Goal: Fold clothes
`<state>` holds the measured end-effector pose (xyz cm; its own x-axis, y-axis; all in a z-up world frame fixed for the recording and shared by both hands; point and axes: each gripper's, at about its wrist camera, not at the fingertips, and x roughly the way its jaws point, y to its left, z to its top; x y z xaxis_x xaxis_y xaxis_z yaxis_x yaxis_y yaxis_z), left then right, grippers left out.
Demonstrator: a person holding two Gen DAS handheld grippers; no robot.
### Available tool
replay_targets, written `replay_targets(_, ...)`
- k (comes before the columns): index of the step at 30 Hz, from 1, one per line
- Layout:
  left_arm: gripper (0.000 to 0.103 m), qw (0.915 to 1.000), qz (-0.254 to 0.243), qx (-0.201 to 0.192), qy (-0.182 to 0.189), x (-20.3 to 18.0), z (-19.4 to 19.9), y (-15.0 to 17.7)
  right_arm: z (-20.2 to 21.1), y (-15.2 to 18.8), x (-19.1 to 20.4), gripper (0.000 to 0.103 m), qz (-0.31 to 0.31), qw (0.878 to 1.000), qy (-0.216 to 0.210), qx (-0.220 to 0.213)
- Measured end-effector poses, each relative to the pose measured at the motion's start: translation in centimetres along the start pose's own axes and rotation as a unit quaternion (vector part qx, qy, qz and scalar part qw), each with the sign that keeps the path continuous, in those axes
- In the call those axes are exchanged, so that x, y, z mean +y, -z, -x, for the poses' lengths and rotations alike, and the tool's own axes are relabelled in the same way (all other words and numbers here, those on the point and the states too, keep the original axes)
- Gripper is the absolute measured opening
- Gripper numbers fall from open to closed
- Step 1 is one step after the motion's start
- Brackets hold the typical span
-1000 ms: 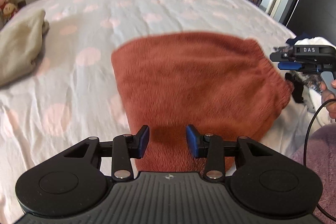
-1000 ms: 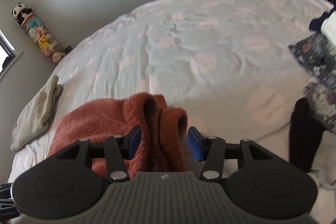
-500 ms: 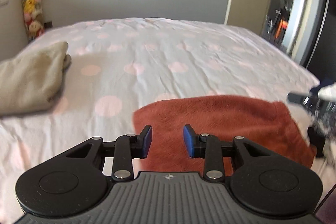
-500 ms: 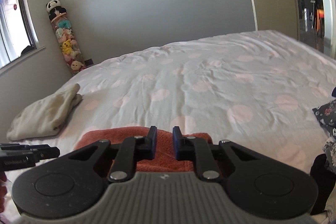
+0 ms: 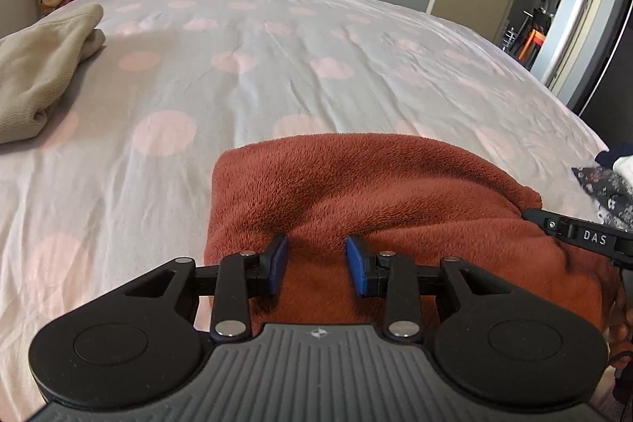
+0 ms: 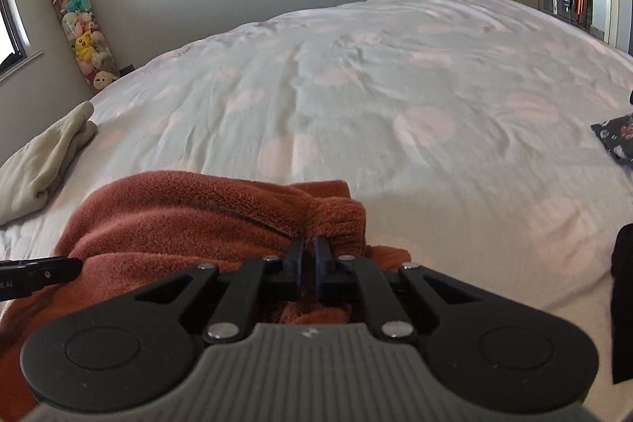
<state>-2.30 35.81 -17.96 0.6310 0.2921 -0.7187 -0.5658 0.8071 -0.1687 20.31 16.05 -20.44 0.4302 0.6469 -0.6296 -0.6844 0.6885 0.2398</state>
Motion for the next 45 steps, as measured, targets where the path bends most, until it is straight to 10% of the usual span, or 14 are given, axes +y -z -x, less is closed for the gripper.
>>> replay_targets(10, 0.031, 0.9997, -0.017, -0.015, -0.009, -0.8, 1.3, 0.0, 0.5, -0.2, 0.4, 0.006, 0.008, 1.0, 0.004, 0.001)
replay_targets(15, 0.031, 0.9982, -0.033, -0.043, -0.023, -1.6, 5.8, 0.6, 5.4, -0.2, 1.5, 0.045, 0.002, 0.999, -0.016, -0.03)
replay_targets(27, 0.046, 0.9969, -0.047, -0.059, -0.023, -2.2, 12.0, 4.8, 12.5, 5.1, 4.1, 0.039, 0.032, 0.999, 0.007, -0.019)
replay_targets(32, 0.038, 0.9985, -0.046, -0.014, -0.025, -1.8, 10.5, 6.8, 11.1, 5.6, 3.9, 0.039, 0.03, 0.999, 0.019, 0.011)
replay_targets(38, 0.054, 0.9994, 0.007, 0.031, -0.016, -0.1, 8.1, 7.1, 9.5, 5.6, 3.5, 0.039, 0.028, 0.999, 0.022, 0.04)
replay_targets(45, 0.053, 0.9995, 0.012, -0.028, -0.002, -0.2, 11.3, 7.2, 11.3, 5.8, 0.9, 0.042, -0.067, 0.997, -0.037, -0.003)
